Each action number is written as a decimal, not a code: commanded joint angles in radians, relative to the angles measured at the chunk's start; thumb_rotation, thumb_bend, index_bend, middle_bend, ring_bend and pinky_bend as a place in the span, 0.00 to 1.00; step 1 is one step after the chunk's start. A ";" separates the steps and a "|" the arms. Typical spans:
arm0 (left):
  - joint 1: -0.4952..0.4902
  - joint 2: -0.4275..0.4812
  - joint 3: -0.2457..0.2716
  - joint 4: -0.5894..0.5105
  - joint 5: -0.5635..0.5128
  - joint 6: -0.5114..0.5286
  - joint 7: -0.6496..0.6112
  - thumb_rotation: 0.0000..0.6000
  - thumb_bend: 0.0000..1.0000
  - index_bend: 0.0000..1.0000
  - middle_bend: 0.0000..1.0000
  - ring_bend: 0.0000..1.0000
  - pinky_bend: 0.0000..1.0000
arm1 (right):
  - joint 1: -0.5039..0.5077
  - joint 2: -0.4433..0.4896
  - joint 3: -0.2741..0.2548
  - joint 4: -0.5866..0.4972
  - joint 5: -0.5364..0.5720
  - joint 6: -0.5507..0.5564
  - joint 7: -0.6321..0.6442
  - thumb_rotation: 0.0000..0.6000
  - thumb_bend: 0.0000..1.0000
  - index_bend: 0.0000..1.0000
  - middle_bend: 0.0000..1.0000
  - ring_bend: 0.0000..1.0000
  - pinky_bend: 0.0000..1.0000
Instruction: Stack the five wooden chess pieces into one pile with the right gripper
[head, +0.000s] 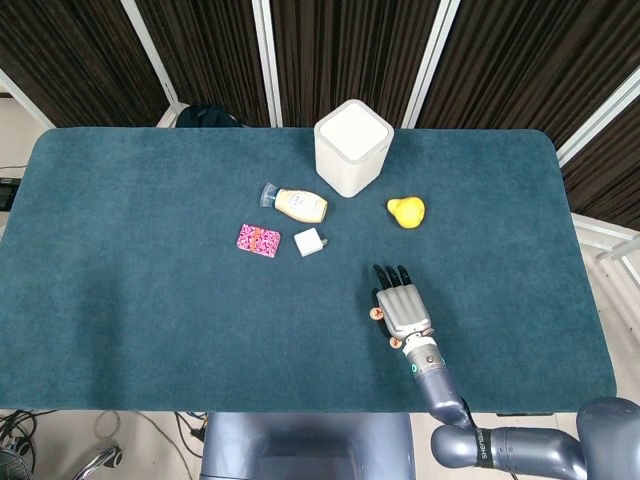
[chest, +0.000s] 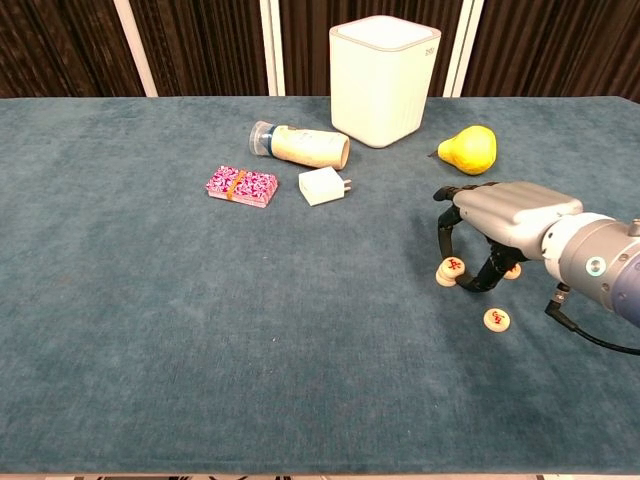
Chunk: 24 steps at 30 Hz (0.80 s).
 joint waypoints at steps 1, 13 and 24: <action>0.000 0.001 0.000 -0.002 0.001 0.002 0.001 1.00 0.15 0.06 0.00 0.00 0.09 | -0.001 0.001 0.002 -0.001 0.003 -0.002 -0.001 1.00 0.42 0.48 0.00 0.00 0.00; 0.001 0.000 0.001 -0.003 0.002 0.004 0.004 1.00 0.15 0.06 0.00 0.00 0.09 | -0.001 0.000 0.004 -0.006 -0.008 0.000 -0.008 1.00 0.42 0.46 0.00 0.00 0.00; 0.001 0.001 0.001 -0.004 0.002 0.003 0.004 1.00 0.15 0.06 0.00 0.00 0.09 | -0.001 -0.003 0.009 -0.006 0.002 0.001 -0.020 1.00 0.42 0.43 0.00 0.00 0.00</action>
